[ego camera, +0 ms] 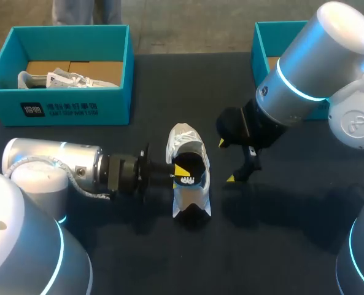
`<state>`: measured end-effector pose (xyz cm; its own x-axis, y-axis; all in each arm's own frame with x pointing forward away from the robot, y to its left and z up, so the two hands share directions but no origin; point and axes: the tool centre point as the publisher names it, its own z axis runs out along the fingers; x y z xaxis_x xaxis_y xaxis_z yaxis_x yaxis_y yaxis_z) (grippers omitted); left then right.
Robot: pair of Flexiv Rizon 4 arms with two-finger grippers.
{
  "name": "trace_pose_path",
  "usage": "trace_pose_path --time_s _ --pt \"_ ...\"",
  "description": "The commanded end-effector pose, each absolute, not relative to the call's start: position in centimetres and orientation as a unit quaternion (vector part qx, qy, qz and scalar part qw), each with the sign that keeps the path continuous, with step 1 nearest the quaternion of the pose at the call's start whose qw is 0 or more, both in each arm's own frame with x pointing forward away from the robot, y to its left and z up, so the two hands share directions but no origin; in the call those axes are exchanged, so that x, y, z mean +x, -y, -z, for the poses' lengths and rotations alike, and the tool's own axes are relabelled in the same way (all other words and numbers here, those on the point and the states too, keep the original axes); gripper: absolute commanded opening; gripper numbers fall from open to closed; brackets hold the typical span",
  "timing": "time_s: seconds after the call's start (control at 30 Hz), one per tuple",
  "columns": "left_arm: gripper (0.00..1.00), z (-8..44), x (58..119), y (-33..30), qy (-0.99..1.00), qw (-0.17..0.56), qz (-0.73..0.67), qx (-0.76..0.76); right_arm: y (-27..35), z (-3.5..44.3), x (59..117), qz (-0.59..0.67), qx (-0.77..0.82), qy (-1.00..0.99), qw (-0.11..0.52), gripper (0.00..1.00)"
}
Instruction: Take the shoe out of the shoebox, open the shoe tongue, remove and reinsert the insole, then place the shoe into the shoebox
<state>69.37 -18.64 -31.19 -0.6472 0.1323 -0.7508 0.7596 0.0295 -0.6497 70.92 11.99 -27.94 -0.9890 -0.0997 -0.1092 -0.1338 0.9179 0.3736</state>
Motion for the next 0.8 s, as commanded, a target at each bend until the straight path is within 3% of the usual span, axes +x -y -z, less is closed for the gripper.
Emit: trace_pose_path --time_s 0.03,0.8 --pt "0.0 31.5 69.5 18.9 -0.674 0.25 0.606 0.341 -12.0 28.1 70.8 -0.194 -0.06 -0.978 0.045 1.0" --pt "0.0 33.3 71.3 18.7 -0.689 0.249 0.573 0.366 -12.0 28.1 70.8 -0.194 -0.06 -0.978 0.045 1.0"
